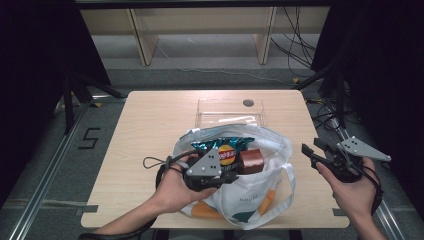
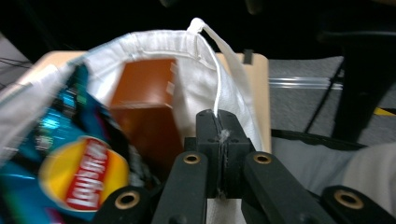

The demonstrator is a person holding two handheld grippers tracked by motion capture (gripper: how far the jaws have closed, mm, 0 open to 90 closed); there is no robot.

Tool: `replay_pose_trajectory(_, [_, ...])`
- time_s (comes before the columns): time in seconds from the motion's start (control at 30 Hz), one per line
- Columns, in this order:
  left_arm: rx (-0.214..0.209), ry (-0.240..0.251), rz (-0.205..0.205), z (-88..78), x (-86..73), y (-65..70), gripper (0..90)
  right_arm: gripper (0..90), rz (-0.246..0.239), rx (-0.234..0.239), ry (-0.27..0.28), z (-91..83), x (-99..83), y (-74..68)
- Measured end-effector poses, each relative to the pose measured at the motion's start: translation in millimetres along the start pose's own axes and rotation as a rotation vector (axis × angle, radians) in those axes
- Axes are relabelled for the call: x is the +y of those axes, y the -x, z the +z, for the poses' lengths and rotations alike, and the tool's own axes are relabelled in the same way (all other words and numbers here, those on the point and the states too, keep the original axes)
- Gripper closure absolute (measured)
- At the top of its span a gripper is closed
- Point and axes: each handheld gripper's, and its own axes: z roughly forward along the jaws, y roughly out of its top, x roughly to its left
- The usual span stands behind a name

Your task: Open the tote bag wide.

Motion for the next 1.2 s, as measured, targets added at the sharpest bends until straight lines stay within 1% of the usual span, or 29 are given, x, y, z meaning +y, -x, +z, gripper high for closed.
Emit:
replay_pose_trajectory(0.07, [-0.007,-0.012,-0.004,3.9,-4.3,4.1,88.4,50.9,0.004,-0.006,0.008,2.2,-1.9,-1.3])
replay_pose_trajectory(0.1, [-0.005,-0.009,-0.011,5.1,-6.0,5.7,88.4,50.8,0.006,0.010,-0.001,2.1,-2.5,-1.9])
replay_pose_trajectory(0.13, [-0.005,-0.009,-0.009,5.5,-7.1,6.0,88.4,50.8,0.011,0.008,-0.013,2.3,-2.7,-2.5])
replay_pose_trajectory(0.17, [-0.007,-0.011,0.000,5.3,-7.6,5.7,88.4,50.7,-0.002,0.007,0.000,3.7,-4.0,-2.3])
replay_pose_trajectory(0.23, [-0.011,-0.013,-0.004,5.3,-10.0,6.4,88.4,50.6,0.016,0.018,-0.014,3.8,-4.2,-3.7])
replay_pose_trajectory(0.27, [-0.012,-0.017,-0.018,5.5,-11.6,7.7,88.4,50.6,-0.006,0.005,-0.021,4.5,-4.9,-2.3])
replay_pose_trajectory(0.3, [-0.015,-0.015,-0.018,5.7,-12.8,8.5,88.4,50.6,-0.002,0.021,-0.020,5.2,-5.4,-2.5])
replay_pose_trajectory(0.33, [-0.021,-0.019,-0.014,4.7,-13.2,8.7,88.4,50.6,-0.004,0.013,-0.019,5.3,-5.8,-2.9])
replay_pose_trajectory(0.37, [-0.023,-0.010,-0.019,4.3,-13.8,10.0,88.4,50.6,0.012,0.022,-0.022,5.4,-5.3,-3.7])
replay_pose_trajectory(0.4, [-0.023,-0.016,-0.017,2.1,-13.1,10.7,88.4,50.5,-0.009,0.019,-0.022,6.0,-5.6,-2.3])
replay_pose_trajectory(0.43, [-0.012,-0.002,-0.010,-0.7,-11.6,10.3,88.4,50.5,-0.010,0.012,-0.019,6.1,-5.6,-2.1])
replay_pose_trajectory(0.47, [-0.003,0.007,-0.009,-4.5,-9.1,8.8,88.4,50.5,0.016,0.003,-0.017,6.0,-6.0,-4.1])
replay_pose_trajectory(0.53, [0.020,0.024,-0.010,-10.6,-4.9,3.9,88.4,50.5,0.014,0.000,-0.011,6.1,-5.7,-3.9])
replay_pose_trajectory(0.57, [0.029,0.034,-0.025,-12.0,-3.9,2.3,88.4,50.5,0.003,0.001,-0.012,6.0,-5.5,-3.2])
replay_pose_trajectory(0.6, [0.034,0.038,-0.021,-13.6,-2.2,0.1,88.4,50.4,-0.011,0.011,-0.021,5.4,-4.7,-1.9])
replay_pose_trajectory(0.63, [0.034,0.041,-0.011,-14.6,-0.4,-1.3,88.4,50.4,-0.043,0.010,-0.009,5.7,-3.9,0.5])
replay_pose_trajectory(0.67, [0.036,0.041,-0.021,-15.1,0.9,-0.7,88.4,50.4,0.013,0.018,-0.021,3.9,-3.5,-4.1])
replay_pose_trajectory(0.7, [0.029,0.033,0.005,-15.3,2.8,-1.4,88.4,50.4,0.020,0.030,-0.012,3.0,-2.4,-5.4])
replay_pose_trajectory(0.73, [0.015,0.023,0.004,-14.1,3.3,1.1,88.4,50.4,-0.005,0.038,-0.003,2.6,-1.4,-5.0])
replay_pose_trajectory(0.77, [-0.004,0.010,0.028,-12.4,3.5,3.9,88.4,50.4,-0.009,0.037,0.016,2.7,-0.3,-6.4])
replay_pose_trajectory(0.83, [-0.031,-0.011,0.043,-7.5,0.1,13.0,88.4,50.7,-0.027,0.057,0.005,1.0,2.0,-8.6])
replay_pose_trajectory(0.87, [-0.040,-0.027,0.044,-5.0,-3.6,18.9,88.4,50.9,-0.007,0.058,-0.003,-0.3,2.8,-11.2])
replay_pose_trajectory(0.9, [-0.045,-0.036,0.057,-3.6,-6.7,21.9,88.3,51.1,-0.029,0.056,0.010,0.2,3.0,-10.8])
replay_pose_trajectory(0.93, [-0.047,-0.040,0.044,-3.1,-9.2,24.8,88.3,51.3,-0.001,0.064,0.012,-1.5,3.1,-14.1])
replay_pose_trajectory(0.97, [-0.055,-0.038,0.043,-2.6,-12.3,26.8,88.3,51.6,-0.008,0.058,0.017,-1.4,2.8,-14.6])
replay_pose_trajectory(1.07, [-0.067,-0.055,0.029,-2.7,-20.9,32.4,88.3,51.9,-0.035,0.102,0.006,-2.9,3.1,-20.1])
replay_pose_trajectory(1.13, [-0.075,-0.072,0.032,0.4,-26.2,35.7,88.3,52.1,-0.060,0.124,0.000,-1.6,2.9,-24.1])
replay_pose_trajectory(1.17, [-0.081,-0.076,0.026,3.3,-29.5,37.2,88.3,52.1,-0.050,0.131,-0.016,-1.3,2.5,-26.7])
replay_pose_trajectory(1.2, [-0.088,-0.084,0.017,5.9,-32.2,37.8,88.3,52.1,-0.063,0.138,-0.001,1.4,1.5,-27.5])
